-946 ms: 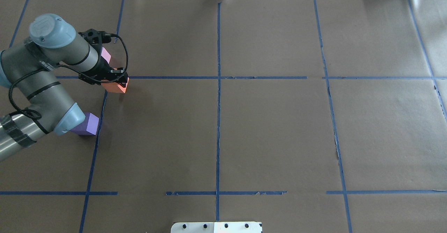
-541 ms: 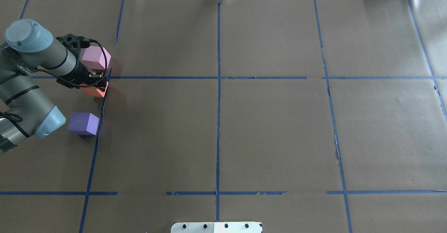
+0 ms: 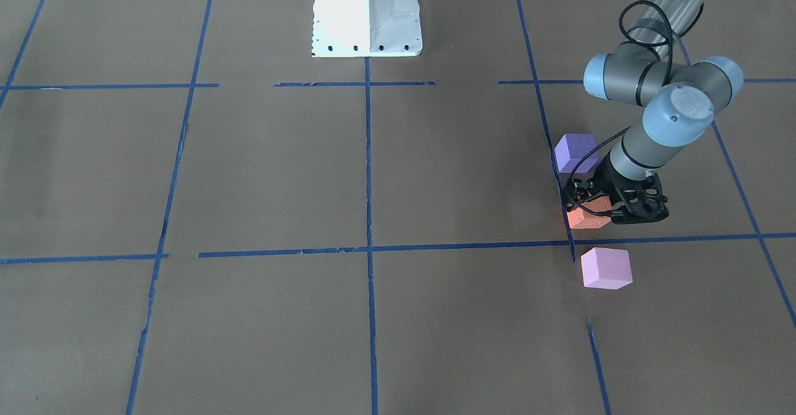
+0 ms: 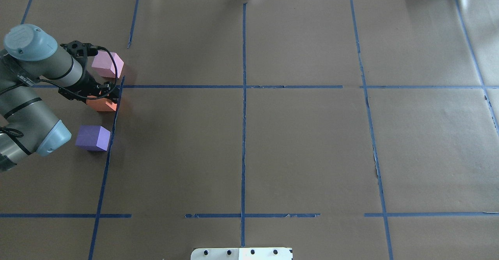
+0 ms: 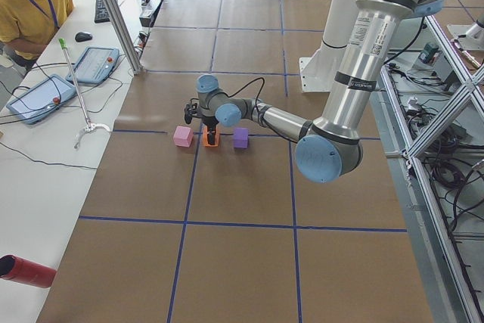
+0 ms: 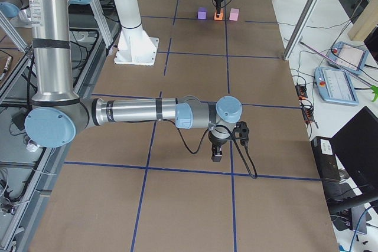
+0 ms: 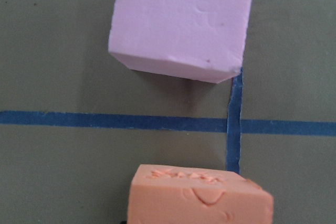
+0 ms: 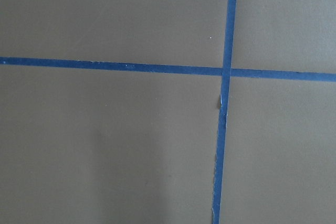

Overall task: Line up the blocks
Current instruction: 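Open the left gripper and lift it away from the cubes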

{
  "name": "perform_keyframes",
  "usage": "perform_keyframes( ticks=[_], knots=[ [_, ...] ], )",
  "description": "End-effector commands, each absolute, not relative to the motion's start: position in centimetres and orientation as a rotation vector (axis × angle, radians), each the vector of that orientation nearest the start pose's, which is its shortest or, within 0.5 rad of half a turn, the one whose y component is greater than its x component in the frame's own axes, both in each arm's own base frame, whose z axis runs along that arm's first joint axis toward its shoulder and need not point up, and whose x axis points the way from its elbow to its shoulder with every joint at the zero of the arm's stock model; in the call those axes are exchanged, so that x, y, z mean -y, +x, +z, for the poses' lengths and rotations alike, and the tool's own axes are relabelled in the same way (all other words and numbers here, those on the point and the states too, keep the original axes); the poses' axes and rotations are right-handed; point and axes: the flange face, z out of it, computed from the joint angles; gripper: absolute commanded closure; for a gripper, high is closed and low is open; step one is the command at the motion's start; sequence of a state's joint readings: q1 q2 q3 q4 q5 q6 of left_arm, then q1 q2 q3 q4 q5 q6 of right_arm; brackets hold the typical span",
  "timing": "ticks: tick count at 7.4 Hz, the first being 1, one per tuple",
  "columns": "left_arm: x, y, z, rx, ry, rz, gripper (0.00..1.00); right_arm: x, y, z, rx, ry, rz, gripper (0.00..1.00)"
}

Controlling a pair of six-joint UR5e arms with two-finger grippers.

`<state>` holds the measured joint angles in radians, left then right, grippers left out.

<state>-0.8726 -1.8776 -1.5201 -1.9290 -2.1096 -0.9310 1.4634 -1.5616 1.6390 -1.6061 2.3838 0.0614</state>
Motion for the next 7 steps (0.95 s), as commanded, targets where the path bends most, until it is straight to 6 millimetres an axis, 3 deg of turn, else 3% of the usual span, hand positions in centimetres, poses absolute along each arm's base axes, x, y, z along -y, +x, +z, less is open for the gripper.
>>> perform_keyframes(
  ticks=[1, 3, 4, 5, 7],
  knots=[
    [55.5, 32.3, 47.4, -0.798, 0.056, -0.088, 0.01, 50.1, 0.7, 62.1, 0.814, -0.028, -0.061, 0.0],
    [57.6, 25.8, 43.5, -0.859, 0.126, -0.15, 0.01, 50.1, 0.7, 62.1, 0.814, -0.028, -0.061, 0.0],
    [57.8, 22.9, 43.4, -0.857, 0.17, -0.135, 0.01, 50.1, 0.7, 62.2, 0.813, -0.03, -0.06, 0.0],
    [57.8, 19.3, 46.0, -0.815, 0.209, -0.076, 0.01, 50.1, 0.7, 62.1, 0.814, -0.028, -0.061, 0.0],
    [55.4, 10.6, 54.6, -0.699, 0.261, 0.11, 0.01, 50.1, 0.7, 62.2, 0.813, -0.03, -0.06, 0.0]
  ],
)
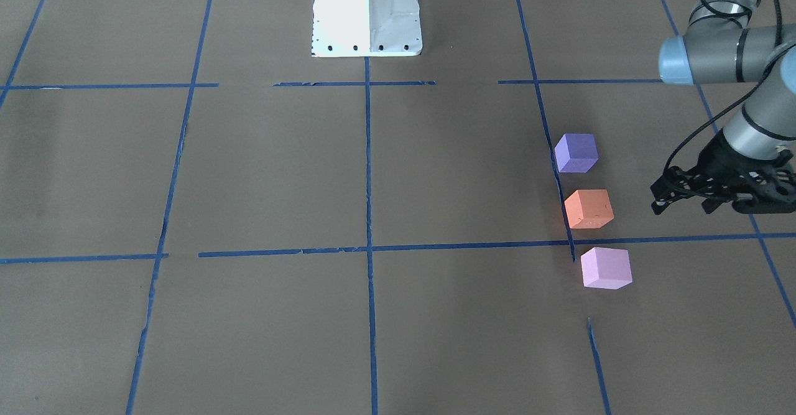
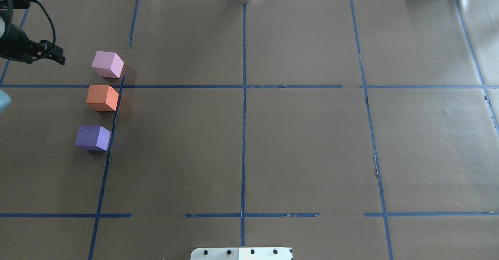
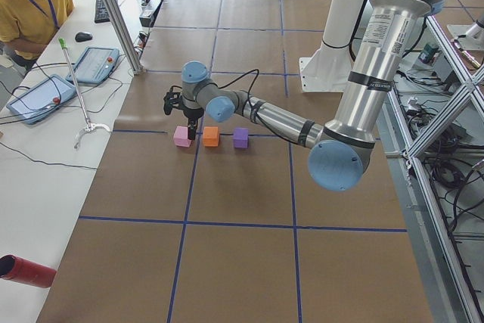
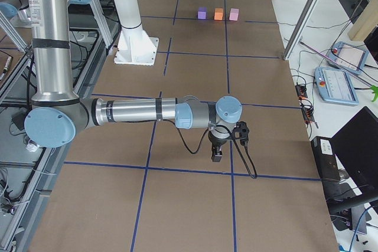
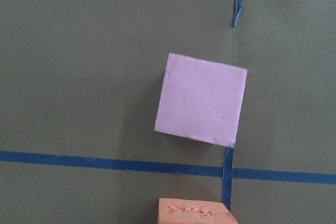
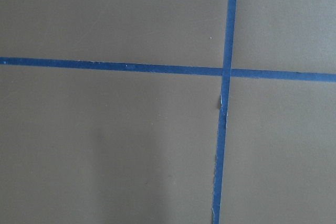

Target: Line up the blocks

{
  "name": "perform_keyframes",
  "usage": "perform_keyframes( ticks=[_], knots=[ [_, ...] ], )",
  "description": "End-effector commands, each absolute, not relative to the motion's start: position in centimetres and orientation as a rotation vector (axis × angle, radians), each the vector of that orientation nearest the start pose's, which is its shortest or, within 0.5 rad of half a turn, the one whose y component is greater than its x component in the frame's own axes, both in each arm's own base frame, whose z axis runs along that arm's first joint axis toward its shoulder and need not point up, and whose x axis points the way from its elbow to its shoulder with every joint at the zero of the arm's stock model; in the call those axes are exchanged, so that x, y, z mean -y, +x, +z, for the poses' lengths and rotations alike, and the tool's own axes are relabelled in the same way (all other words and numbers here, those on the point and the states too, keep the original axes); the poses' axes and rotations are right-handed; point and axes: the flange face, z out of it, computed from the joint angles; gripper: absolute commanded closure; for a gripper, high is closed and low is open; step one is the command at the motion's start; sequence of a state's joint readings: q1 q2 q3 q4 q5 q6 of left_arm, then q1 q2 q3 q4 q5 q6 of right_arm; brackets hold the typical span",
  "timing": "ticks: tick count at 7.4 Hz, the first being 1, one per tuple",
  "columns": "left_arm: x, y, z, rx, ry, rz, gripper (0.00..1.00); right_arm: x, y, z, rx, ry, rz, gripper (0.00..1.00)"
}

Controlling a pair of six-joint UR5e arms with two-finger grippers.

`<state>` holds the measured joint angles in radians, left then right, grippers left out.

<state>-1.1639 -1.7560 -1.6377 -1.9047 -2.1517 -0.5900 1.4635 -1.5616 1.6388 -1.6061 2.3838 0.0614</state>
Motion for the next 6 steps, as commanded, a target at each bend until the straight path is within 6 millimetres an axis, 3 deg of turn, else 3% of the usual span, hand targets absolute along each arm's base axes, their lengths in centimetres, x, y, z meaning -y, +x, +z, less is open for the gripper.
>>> perform_keyframes(
  ticks=[1, 2, 3, 6],
  knots=[
    [53.5, 6.0, 58.9, -0.65, 0.268, 0.184, 0.01, 50.1, 0.7, 62.1, 0.814, -0.028, -0.061, 0.0],
    [50.8, 1.9, 62.6, -0.635, 0.245, 0.191, 0.0, 50.1, 0.7, 62.1, 0.814, -0.028, -0.061, 0.0],
    [49.3, 0.1, 64.0, -0.645, 0.228, 0.157, 0.0, 50.1, 0.7, 62.2, 0.813, -0.03, -0.06, 0.0],
    [49.0, -1.4, 65.0, -0.637, 0.174, 0.104, 0.0, 50.1, 0.7, 62.2, 0.813, -0.03, -0.06, 0.0]
  ],
)
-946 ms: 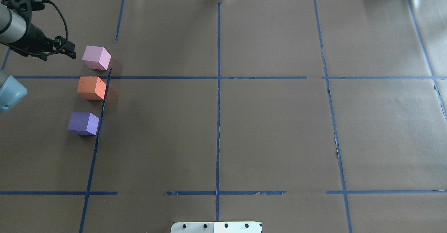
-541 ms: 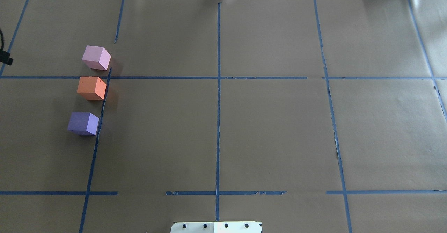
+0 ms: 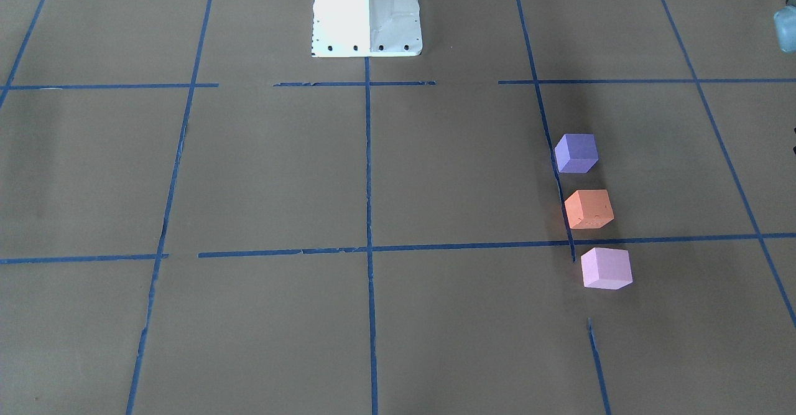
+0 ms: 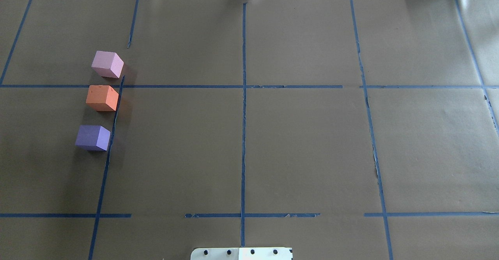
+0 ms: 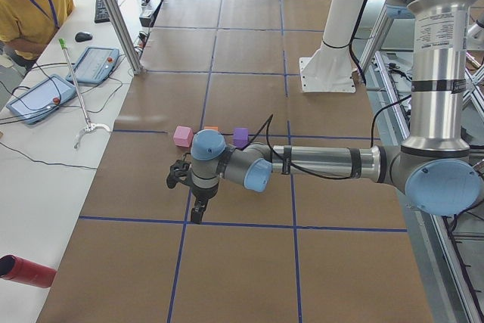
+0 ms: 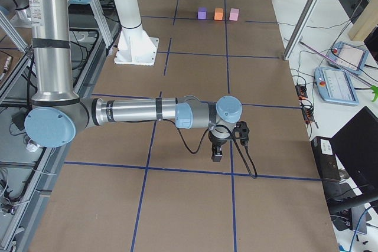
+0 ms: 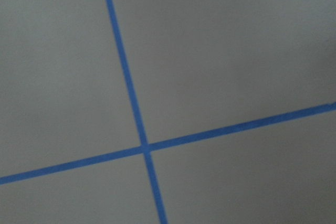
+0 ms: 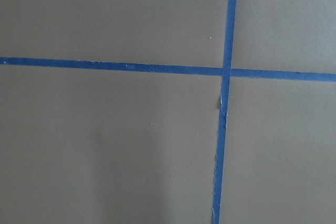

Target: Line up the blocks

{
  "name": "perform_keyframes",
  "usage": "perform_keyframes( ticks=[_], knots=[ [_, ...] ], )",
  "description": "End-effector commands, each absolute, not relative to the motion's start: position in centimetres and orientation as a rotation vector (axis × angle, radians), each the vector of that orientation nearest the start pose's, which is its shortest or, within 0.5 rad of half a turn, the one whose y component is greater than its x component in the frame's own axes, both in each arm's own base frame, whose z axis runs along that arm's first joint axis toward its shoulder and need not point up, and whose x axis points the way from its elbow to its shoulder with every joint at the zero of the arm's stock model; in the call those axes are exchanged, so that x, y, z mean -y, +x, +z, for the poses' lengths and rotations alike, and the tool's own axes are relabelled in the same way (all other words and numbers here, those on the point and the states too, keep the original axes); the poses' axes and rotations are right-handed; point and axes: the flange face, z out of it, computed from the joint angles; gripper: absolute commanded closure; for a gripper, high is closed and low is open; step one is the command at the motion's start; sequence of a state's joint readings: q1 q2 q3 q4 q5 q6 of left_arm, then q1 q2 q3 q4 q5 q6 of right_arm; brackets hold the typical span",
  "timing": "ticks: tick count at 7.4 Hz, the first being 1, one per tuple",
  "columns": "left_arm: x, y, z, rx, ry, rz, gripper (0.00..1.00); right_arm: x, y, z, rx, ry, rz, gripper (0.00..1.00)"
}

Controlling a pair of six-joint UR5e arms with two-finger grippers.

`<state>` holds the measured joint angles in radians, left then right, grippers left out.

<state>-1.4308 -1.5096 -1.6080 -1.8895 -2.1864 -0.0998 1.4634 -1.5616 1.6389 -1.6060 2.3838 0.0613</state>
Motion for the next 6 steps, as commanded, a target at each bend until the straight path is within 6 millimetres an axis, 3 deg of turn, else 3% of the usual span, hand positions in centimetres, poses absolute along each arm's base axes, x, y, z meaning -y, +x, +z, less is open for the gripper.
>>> perform_keyframes(
  ticks=[1, 3, 6],
  knots=[
    [49.4, -1.9, 64.9, -0.634, 0.119, 0.08, 0.0, 50.1, 0.7, 62.2, 0.813, -0.03, -0.06, 0.0],
    [49.0, -3.7, 64.5, -0.724, 0.149, 0.126, 0.0, 50.1, 0.7, 62.1, 0.814, -0.028, -0.061, 0.0],
    [49.2, -3.6, 64.0, -0.744, 0.174, 0.154, 0.0, 50.1, 0.7, 62.2, 0.813, -0.03, -0.06, 0.0]
  ],
)
